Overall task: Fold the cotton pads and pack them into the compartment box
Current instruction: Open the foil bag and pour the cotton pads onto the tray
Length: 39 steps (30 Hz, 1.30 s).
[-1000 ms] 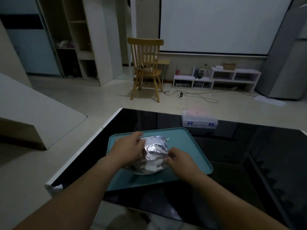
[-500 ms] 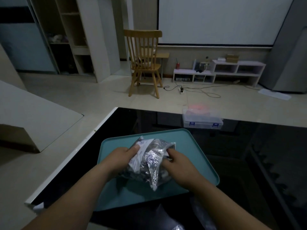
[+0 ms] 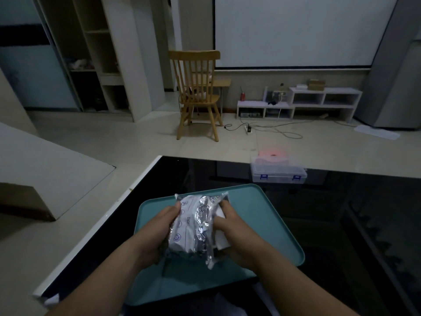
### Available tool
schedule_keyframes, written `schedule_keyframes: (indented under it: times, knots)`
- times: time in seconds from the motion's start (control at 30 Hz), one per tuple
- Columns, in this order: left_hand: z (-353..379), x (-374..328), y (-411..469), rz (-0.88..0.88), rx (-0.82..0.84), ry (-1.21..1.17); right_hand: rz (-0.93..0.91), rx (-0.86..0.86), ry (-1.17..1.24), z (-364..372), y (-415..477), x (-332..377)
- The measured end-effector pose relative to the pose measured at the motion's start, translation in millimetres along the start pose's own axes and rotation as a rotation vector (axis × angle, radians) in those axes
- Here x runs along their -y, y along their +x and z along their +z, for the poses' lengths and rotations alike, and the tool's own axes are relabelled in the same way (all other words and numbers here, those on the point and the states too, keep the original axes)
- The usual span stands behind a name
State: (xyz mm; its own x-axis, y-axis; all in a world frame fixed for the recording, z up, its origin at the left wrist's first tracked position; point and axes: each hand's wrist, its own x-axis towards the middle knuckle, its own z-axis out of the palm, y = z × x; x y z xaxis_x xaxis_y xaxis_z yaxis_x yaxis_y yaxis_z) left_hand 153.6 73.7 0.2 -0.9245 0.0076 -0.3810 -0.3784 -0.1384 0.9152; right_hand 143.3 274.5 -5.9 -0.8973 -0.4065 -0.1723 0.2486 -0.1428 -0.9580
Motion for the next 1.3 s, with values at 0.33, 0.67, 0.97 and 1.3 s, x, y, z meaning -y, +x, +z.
schedule_keyframes:
  times: [0.33,0.67,0.97,1.3]
  knots:
    - [17.2,5.2,-1.3,0.047,0.01,0.087,0.103,-0.122,-0.083,18.0,25.7,-23.4]
    - [-9.6,-4.4,5.0,0.279,-0.281,0.262,-0.053,-0.182,-0.064,-1.1,17.3,-5.0]
    - [-15.4,3.0,12.4,0.192,-0.452,0.313,-0.042,-0.175,0.021,-9.5,12.9,-5.2]
    - [-39.8,-5.8,9.6,0.321,-0.623,0.529,-0.039,-0.236,-0.071,-35.1,12.2,0.3]
